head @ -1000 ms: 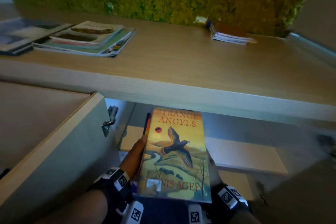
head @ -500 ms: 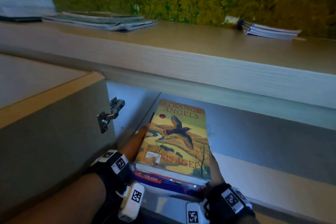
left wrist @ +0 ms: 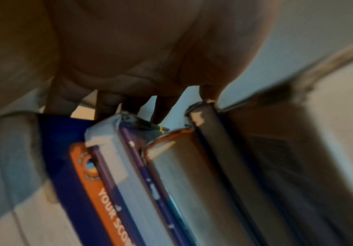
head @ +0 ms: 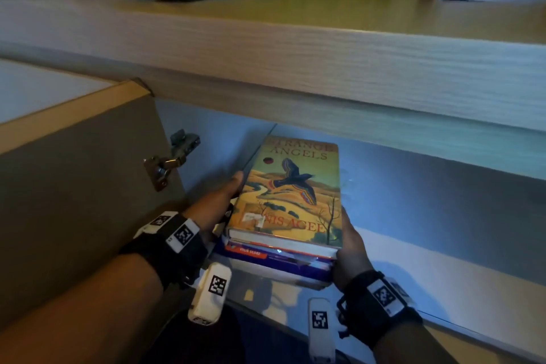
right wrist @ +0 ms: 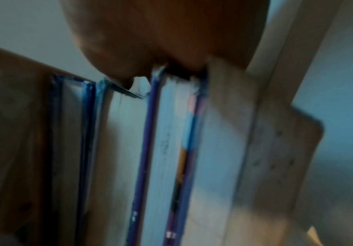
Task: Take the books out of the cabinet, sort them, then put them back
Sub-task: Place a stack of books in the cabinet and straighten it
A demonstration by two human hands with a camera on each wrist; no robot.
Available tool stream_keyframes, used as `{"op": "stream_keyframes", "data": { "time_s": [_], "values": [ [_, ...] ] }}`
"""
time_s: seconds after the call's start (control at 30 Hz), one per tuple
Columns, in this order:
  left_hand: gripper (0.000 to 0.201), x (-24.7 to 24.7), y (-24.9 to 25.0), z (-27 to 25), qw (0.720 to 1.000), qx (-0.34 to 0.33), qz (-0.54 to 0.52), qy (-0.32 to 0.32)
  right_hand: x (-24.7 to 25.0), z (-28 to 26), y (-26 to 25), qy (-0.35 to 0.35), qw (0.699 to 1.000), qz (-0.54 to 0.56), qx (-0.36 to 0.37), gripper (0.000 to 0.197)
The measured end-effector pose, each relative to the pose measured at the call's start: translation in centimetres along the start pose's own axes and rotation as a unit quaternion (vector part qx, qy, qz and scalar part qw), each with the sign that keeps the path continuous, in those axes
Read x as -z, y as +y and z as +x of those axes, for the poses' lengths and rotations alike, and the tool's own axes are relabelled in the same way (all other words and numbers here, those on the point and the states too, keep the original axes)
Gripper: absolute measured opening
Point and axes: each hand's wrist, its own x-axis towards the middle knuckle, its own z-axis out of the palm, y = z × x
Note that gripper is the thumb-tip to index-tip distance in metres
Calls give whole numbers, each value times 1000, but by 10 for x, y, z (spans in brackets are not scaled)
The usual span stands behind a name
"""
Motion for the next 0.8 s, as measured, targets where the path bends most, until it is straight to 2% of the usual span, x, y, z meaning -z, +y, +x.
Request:
{"op": "stream_keyframes", "data": {
  "time_s": [0.1, 0.2, 0.23, 0.3, 0.43, 0.5, 0.57, 0.6, 0.7, 0.8],
  "values": [
    [68, -8, 0, -7, 997, -7, -18, -77, -2, 4, 2, -4, 1000, 28, -12, 61],
    [68, -11, 3, -5, 993, -19, -36, -107, -4, 15, 6, 0, 1000, 3, -26, 81],
    [67, -10, 5, -2, 993, -22, -44, -109, -6, 19, 5, -8, 999, 4, -31, 86],
    [62, -9, 14, 2, 993, -28, -57, -95, -15, 24, 4, -15, 999, -6, -38, 81],
    [73, -2, 30, 13, 994, -44, -93, -34, -38, 45, 3, 8, 999, -36, 19, 82],
    [74, 1, 30, 12, 993, -45, -107, -31, -42, 56, 2, 13, 996, -58, 67, 67],
    [65, 3, 24, 10, 992, -40, -109, -50, -45, 67, 2, 39, 991, -77, 100, 58],
    [61, 4, 20, 11, 991, -40, -108, -62, -44, 72, 4, 37, 991, -77, 103, 59],
    [54, 6, 16, 9, 991, -43, -98, -78, -43, 85, 16, 29, 996, -57, 64, 83],
    [60, 7, 19, 9, 991, -43, -104, -71, -42, 110, 31, 37, 996, -63, 58, 88]
  ]
}}
